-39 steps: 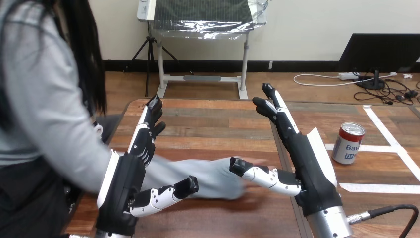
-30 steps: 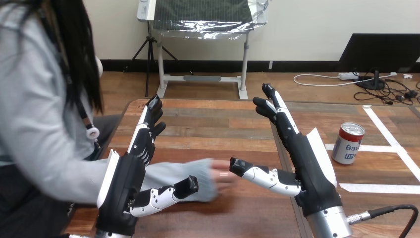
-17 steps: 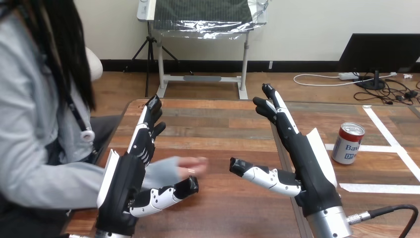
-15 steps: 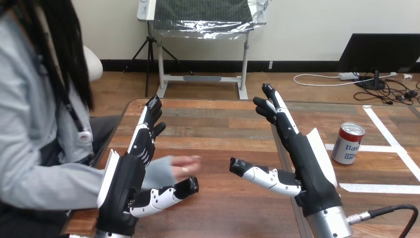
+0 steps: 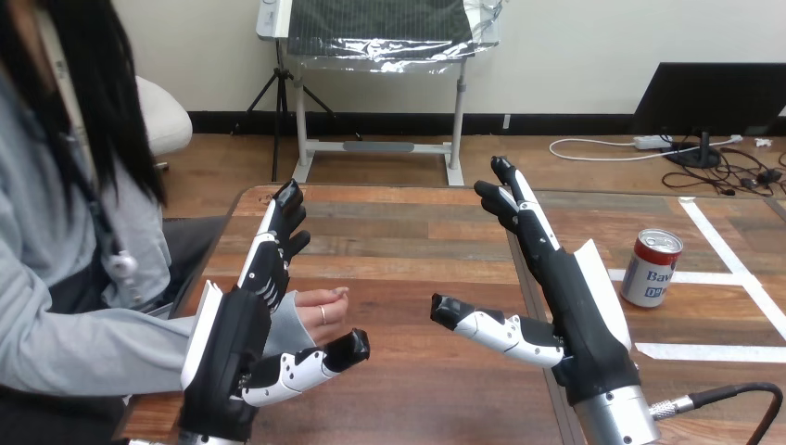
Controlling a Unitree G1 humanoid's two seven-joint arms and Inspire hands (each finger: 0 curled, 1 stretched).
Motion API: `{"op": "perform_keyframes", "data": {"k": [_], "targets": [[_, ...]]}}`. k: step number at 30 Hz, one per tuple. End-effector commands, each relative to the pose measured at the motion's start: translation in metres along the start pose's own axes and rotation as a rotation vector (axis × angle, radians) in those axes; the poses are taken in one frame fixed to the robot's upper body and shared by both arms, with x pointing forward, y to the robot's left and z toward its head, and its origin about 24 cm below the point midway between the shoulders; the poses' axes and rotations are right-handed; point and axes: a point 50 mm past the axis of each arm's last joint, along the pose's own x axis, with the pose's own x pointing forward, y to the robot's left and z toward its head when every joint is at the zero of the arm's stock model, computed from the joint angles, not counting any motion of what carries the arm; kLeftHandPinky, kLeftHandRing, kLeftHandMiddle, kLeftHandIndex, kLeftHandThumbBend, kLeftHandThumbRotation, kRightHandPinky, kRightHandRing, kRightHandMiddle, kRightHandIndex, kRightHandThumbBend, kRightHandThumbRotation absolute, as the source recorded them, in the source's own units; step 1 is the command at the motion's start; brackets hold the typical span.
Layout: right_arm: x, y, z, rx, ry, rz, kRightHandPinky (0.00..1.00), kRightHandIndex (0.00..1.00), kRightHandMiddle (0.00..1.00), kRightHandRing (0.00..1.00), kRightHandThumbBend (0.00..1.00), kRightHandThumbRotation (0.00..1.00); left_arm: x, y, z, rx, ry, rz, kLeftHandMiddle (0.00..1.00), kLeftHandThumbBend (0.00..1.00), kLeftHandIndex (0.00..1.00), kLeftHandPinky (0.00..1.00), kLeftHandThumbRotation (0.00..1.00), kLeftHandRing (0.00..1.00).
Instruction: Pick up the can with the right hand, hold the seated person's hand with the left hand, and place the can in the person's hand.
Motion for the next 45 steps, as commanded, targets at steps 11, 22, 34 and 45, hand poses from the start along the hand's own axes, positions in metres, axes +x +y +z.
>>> {"op": "perform_keyframes", "data": {"k": [11, 22, 34, 45], "targets": [[0.0147, -0.0041, 0.0083, 0.007, -0.069, -0.025, 0.97, 0.99, 0.92, 0.92, 1.00, 0.60, 0.0202, 0.0039, 0.0064, 0.017, -0.081, 0.012, 0.98, 1.00, 0.97, 0.92, 0.52, 0.97], [0.0147, -0.0042, 0.0080, 0.012, -0.070, -0.025, 0.97, 0.99, 0.92, 0.92, 1.00, 0.60, 0.0200, 0.0045, 0.0067, 0.025, -0.081, 0.012, 0.98, 1.00, 0.97, 0.91, 0.53, 0.96], [0.0149, -0.0049, 0.0076, 0.012, -0.075, -0.031, 0.96, 0.99, 0.92, 0.92, 1.00, 0.60, 0.0202, 0.0042, 0.0064, 0.023, -0.079, 0.016, 0.98, 1.00, 0.97, 0.91, 0.53, 0.96], [0.0158, -0.0069, 0.0081, -0.003, -0.073, -0.041, 0.93, 0.98, 0.92, 0.91, 1.00, 0.60, 0.0204, 0.0042, 0.0063, 0.021, -0.080, 0.021, 0.98, 1.00, 0.97, 0.91, 0.53, 0.96]]}}
